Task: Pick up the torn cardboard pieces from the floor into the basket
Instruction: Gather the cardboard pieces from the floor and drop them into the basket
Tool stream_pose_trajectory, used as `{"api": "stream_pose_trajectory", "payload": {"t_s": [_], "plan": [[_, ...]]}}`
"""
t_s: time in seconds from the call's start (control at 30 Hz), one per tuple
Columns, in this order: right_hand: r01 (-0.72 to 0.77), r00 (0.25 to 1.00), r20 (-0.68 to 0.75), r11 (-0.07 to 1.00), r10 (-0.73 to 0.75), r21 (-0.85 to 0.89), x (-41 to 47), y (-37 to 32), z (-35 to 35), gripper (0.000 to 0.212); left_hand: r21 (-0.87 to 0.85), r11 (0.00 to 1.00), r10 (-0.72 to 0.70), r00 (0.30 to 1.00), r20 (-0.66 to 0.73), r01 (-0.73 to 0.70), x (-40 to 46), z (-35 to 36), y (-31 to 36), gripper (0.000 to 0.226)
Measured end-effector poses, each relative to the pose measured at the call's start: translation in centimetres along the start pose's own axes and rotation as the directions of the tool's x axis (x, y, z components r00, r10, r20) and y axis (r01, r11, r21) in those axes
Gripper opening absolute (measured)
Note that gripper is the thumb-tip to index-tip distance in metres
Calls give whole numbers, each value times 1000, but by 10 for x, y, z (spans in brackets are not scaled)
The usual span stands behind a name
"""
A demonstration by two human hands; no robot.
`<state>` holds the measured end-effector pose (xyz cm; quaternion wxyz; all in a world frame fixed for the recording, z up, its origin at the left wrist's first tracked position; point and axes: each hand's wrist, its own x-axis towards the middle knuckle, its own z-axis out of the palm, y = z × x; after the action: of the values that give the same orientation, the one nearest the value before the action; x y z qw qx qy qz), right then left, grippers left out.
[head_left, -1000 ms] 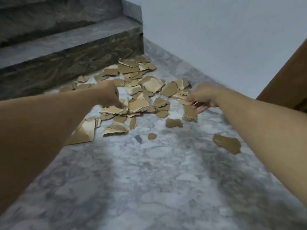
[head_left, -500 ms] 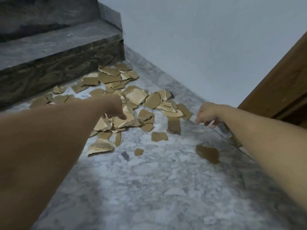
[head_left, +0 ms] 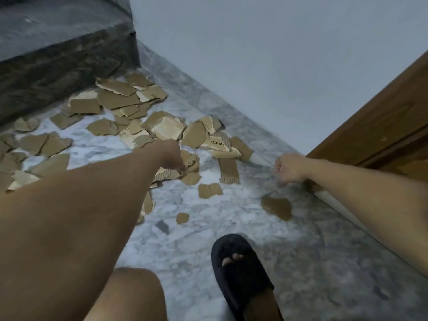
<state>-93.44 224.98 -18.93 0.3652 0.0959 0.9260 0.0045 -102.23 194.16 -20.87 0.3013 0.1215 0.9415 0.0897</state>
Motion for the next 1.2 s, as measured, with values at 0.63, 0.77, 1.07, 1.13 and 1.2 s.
{"api": "stream_pose_trajectory", "payload": {"t_s": [0.63,0.77,1.07,1.13,1.2], "plan": [[177,983,-128,866,-132,468,114,-48,31,14,-208,869,-493,822,-284,449,52,75,-71,68],[93,993,-111,848,-41,521,126,-101,29,30,-418,698,-710,637,-299,581,52,71,-99,83],[-86,987,-60,799,151,595,138,-143,27,56,-657,174,-926,349,144,734,122,138,-253,145],[-16,997,-55,788,62,616,134,-154,13,55,-692,153,-921,355,158,705,119,141,-257,158],[68,997,-63,767,-35,638,132,-170,4,64,-757,104,-918,354,177,645,94,129,-235,146]]}}
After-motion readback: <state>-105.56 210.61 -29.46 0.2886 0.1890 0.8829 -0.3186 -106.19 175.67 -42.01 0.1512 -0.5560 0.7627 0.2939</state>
